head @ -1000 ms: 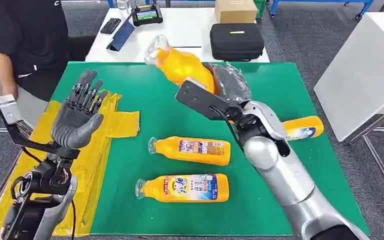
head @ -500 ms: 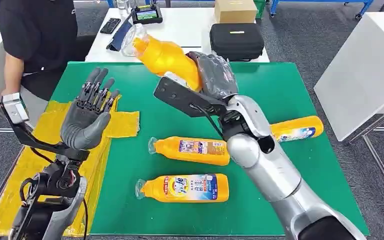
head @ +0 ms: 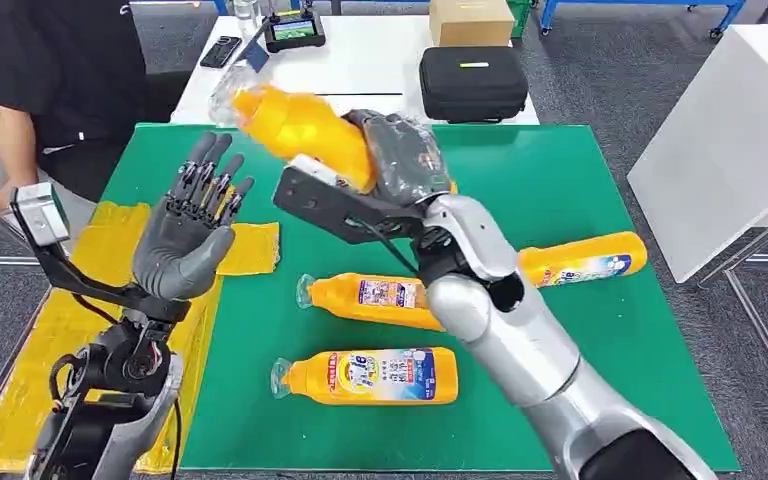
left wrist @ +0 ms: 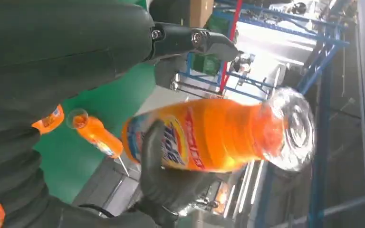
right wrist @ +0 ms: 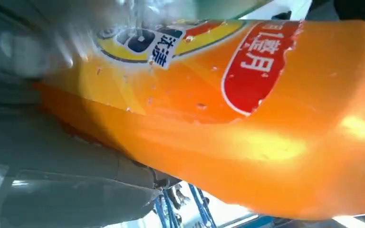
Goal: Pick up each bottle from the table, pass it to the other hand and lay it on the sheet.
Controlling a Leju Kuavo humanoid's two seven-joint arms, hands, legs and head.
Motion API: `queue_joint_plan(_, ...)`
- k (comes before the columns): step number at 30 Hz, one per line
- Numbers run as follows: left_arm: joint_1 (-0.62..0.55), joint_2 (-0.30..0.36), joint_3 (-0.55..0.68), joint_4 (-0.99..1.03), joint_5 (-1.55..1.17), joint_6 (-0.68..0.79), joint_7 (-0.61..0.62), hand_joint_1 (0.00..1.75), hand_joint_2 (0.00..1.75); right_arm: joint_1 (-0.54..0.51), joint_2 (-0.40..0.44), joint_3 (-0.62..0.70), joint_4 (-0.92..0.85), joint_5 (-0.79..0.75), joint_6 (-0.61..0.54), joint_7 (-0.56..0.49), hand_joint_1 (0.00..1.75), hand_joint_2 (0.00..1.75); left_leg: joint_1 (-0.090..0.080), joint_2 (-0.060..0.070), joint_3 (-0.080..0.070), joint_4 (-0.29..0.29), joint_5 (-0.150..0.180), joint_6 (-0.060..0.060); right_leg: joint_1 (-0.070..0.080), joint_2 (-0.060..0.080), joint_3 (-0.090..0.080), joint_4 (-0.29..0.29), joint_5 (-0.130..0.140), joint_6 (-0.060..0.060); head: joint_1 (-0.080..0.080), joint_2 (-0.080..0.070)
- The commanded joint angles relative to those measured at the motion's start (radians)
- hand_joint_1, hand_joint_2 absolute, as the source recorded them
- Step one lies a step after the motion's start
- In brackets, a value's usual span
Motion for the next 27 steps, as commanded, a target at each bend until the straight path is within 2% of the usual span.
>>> queue_joint_plan(1, -0.063, -0.016, -0.050, 0.035, -0.012, 0.022, 0.008, 0.00, 1.75, -0.066, 0.035, 0.101, 0.058, 0.064, 0.033, 0.024, 1.75, 1.75, 0.002, 0.000, 0.002, 0.001, -0.002, -0.004, 0.001, -0.002, 0.003, 0.000, -0.001, 0.000, 0.000, 0.000)
queue_joint_plan(10, -0.124, -0.002, -0.072, 0.078, -0.034, 0.062, 0.023, 0.00, 1.75, -0.069, 0.078, 0.195, 0.070, 0.110, 0.058, 0.043, 1.75, 1.75, 0.001, -0.001, 0.001, 0.000, 0.000, -0.002, 0.001, -0.002, 0.001, 0.000, 0.000, 0.000, 0.000, 0.000)
queue_joint_plan(19, -0.149, 0.002, -0.100, 0.083, -0.027, 0.085, 0.025, 0.00, 1.75, -0.069, 0.101, 0.209, 0.042, 0.125, 0.087, 0.057, 1.75, 1.75, 0.003, -0.002, 0.004, 0.001, -0.002, -0.005, 0.002, -0.004, 0.005, 0.000, -0.002, 0.000, 0.000, 0.000)
queue_joint_plan(27, -0.159, -0.005, -0.130, 0.056, -0.010, 0.108, 0.025, 0.00, 1.75, -0.051, 0.112, 0.228, 0.035, 0.092, 0.106, 0.066, 1.75, 1.75, 0.001, -0.001, 0.000, 0.000, 0.000, -0.002, 0.001, -0.002, 0.001, 0.000, -0.001, 0.000, 0.000, 0.000)
